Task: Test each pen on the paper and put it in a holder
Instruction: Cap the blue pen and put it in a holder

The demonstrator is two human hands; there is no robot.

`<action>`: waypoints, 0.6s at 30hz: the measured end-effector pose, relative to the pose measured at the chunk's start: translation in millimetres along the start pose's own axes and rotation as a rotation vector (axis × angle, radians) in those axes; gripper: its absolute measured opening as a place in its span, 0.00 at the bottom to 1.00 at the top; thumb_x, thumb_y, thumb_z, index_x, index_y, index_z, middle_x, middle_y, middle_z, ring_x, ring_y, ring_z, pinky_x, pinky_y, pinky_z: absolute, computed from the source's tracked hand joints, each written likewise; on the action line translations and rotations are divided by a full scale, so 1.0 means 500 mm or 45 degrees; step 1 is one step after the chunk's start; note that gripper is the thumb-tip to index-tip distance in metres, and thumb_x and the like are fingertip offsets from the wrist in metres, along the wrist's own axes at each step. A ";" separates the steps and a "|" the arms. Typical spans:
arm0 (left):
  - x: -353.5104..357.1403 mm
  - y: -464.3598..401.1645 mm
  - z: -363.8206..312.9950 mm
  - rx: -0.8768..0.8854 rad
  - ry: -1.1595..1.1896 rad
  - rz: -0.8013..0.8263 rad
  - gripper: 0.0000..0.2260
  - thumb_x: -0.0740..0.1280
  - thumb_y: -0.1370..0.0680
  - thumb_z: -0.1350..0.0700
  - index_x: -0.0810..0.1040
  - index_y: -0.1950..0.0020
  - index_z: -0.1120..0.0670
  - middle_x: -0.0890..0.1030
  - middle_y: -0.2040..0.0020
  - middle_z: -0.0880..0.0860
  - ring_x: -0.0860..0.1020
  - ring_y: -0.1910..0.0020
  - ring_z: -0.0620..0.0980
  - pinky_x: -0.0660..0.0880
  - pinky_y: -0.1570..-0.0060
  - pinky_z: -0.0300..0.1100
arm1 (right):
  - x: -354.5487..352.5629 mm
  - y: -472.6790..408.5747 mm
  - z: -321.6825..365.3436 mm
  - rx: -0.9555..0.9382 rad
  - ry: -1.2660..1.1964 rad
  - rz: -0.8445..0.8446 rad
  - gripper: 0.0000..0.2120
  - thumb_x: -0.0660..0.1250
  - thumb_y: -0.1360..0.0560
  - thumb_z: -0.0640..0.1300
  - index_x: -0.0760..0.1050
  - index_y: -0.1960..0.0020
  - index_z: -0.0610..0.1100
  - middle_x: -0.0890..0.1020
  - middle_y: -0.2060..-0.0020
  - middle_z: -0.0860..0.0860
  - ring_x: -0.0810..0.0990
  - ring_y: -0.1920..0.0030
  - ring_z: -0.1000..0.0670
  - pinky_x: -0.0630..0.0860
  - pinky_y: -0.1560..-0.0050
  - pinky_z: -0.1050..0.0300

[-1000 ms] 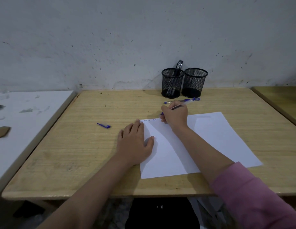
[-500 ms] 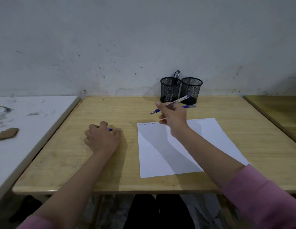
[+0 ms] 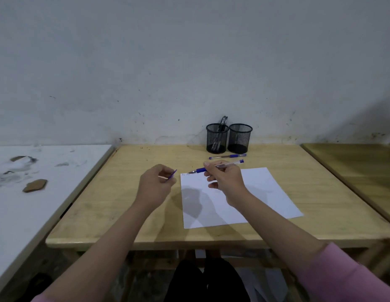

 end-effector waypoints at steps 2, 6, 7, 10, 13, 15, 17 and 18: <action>-0.001 0.016 -0.033 0.065 0.051 0.085 0.05 0.70 0.28 0.62 0.79 0.56 0.54 0.80 0.58 0.50 0.79 0.65 0.49 0.71 0.68 0.30 | 0.003 0.014 0.017 -0.036 -0.018 0.022 0.06 0.71 0.27 0.45 0.79 0.59 0.43 0.81 0.68 0.48 0.78 0.69 0.54 0.76 0.67 0.59; -0.006 0.044 -0.084 0.145 0.093 0.142 0.06 0.70 0.28 0.62 0.80 0.55 0.51 0.82 0.57 0.50 0.80 0.62 0.50 0.73 0.62 0.35 | 0.004 0.037 0.049 -0.111 -0.037 0.056 0.06 0.71 0.27 0.45 0.79 0.61 0.44 0.81 0.68 0.48 0.77 0.70 0.55 0.76 0.67 0.59; -0.009 0.048 -0.092 0.151 0.111 0.146 0.07 0.70 0.28 0.62 0.80 0.56 0.50 0.82 0.57 0.50 0.80 0.62 0.50 0.73 0.61 0.37 | 0.002 0.041 0.056 -0.131 -0.036 0.060 0.06 0.71 0.27 0.45 0.79 0.61 0.44 0.80 0.69 0.48 0.77 0.70 0.55 0.76 0.67 0.59; -0.015 0.057 -0.109 0.172 0.141 0.169 0.09 0.70 0.28 0.64 0.80 0.58 0.49 0.82 0.58 0.50 0.78 0.63 0.49 0.74 0.58 0.39 | -0.006 0.050 0.075 -0.177 -0.009 0.083 0.07 0.71 0.27 0.44 0.78 0.62 0.43 0.80 0.69 0.47 0.77 0.70 0.55 0.76 0.67 0.60; -0.018 0.062 -0.125 0.201 0.133 0.180 0.08 0.70 0.28 0.64 0.80 0.57 0.51 0.81 0.59 0.49 0.77 0.63 0.46 0.74 0.59 0.36 | -0.014 0.058 0.090 -0.210 -0.029 0.080 0.07 0.71 0.27 0.43 0.77 0.62 0.42 0.80 0.71 0.49 0.76 0.72 0.56 0.76 0.68 0.60; -0.019 0.065 -0.135 0.212 0.139 0.163 0.09 0.70 0.28 0.64 0.80 0.57 0.50 0.81 0.60 0.47 0.77 0.63 0.44 0.74 0.60 0.34 | -0.020 0.061 0.098 -0.229 -0.062 0.066 0.08 0.71 0.27 0.42 0.77 0.63 0.42 0.79 0.73 0.50 0.76 0.73 0.56 0.75 0.68 0.59; -0.020 0.070 -0.146 0.236 0.130 0.176 0.10 0.69 0.28 0.65 0.80 0.58 0.49 0.82 0.59 0.47 0.78 0.61 0.46 0.75 0.57 0.37 | -0.025 0.064 0.103 -0.248 -0.074 0.074 0.08 0.71 0.27 0.42 0.77 0.64 0.42 0.79 0.74 0.51 0.75 0.72 0.54 0.75 0.67 0.58; -0.019 0.073 -0.151 0.252 0.122 0.195 0.10 0.69 0.28 0.65 0.80 0.58 0.48 0.82 0.59 0.47 0.79 0.59 0.48 0.75 0.55 0.40 | -0.025 0.067 0.104 -0.259 -0.067 0.098 0.08 0.71 0.27 0.41 0.77 0.63 0.41 0.79 0.75 0.51 0.75 0.72 0.54 0.75 0.67 0.58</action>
Point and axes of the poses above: each hand's wrist, its own y-axis away from the middle knuckle, its own x-axis out of the palm, z = x × y, the point moved 2 cm from there along -y, towards the middle knuckle
